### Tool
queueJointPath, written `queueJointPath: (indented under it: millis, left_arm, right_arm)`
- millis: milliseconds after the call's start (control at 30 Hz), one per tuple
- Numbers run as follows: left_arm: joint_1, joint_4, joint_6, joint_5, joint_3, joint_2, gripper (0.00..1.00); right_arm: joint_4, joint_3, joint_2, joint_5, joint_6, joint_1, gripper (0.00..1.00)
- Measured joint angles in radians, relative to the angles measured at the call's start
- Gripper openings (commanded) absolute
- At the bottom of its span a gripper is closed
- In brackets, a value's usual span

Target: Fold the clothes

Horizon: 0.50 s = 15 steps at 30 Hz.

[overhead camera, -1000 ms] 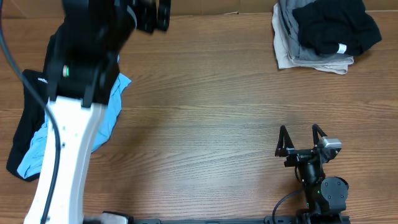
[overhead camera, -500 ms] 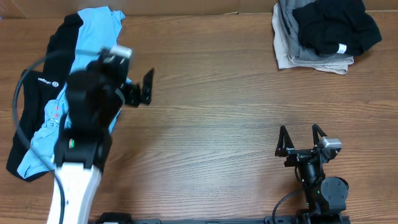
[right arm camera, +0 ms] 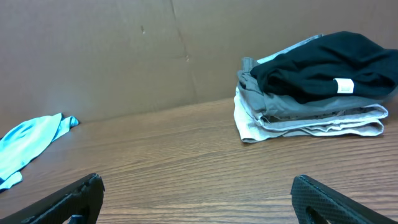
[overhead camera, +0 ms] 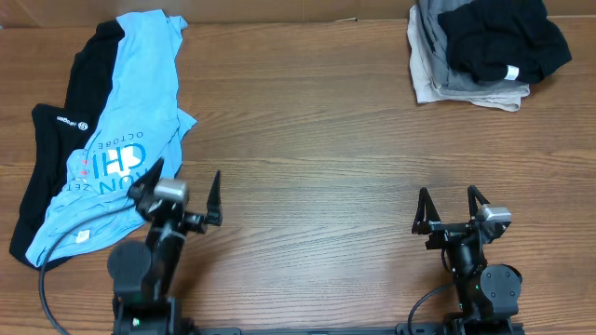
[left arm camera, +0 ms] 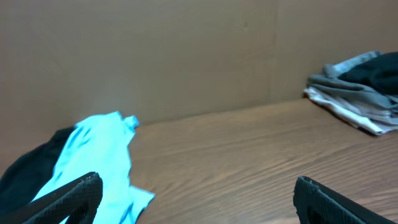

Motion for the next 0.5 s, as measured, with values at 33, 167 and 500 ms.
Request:
queueJointPath:
  millis: [33,167,500]
  left_arm:
    - [0.006,0.001,-0.004,0.000,-0.016,-0.023,1.00]
    - [0.010,0.005,-0.020,0.001,-0.098,-0.156,1.00]
    - [0.010,-0.054,-0.027,-0.005,-0.191,-0.299,1.00]
  right_arm:
    - [-0.001,0.000,0.000,0.000,0.001,0.000,1.00]
    - [0.000,0.000,0.000,0.000,0.000,0.000,1.00]
    - [0.000,0.000,0.000,0.000,0.000,0.000,1.00]
